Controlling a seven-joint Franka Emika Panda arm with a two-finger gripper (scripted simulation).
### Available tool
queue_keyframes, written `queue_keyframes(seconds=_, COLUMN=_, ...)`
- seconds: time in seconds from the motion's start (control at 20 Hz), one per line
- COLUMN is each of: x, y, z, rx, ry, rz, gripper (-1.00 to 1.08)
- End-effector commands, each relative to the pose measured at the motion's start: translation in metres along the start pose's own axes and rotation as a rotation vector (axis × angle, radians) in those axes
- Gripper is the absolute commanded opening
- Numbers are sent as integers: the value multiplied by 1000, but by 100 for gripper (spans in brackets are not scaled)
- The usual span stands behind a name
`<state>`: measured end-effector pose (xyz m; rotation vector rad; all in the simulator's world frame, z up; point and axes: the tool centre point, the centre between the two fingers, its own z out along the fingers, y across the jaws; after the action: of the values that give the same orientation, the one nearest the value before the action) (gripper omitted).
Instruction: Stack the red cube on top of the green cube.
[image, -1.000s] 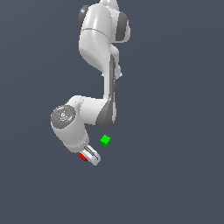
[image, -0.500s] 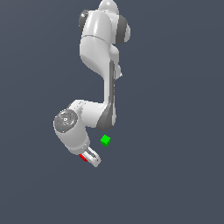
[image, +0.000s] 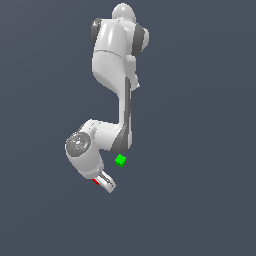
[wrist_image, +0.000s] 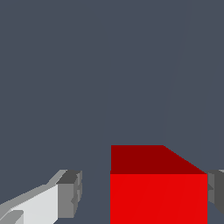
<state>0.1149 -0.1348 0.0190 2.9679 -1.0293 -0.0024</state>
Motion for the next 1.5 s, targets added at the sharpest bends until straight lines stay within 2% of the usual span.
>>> queue_keyframes(seconds=0.0, x=1, y=-1, z=-1, rx=1, ry=1, rz=0, gripper=-100)
queue_keyframes(seconds=0.75, x=0, y=0, z=-8, rx=0, ry=1, rz=0, gripper=-100)
queue_keyframes(seconds=1.45, x=-1, y=0, z=-91, rx=1, ry=1, rz=0, gripper=-100)
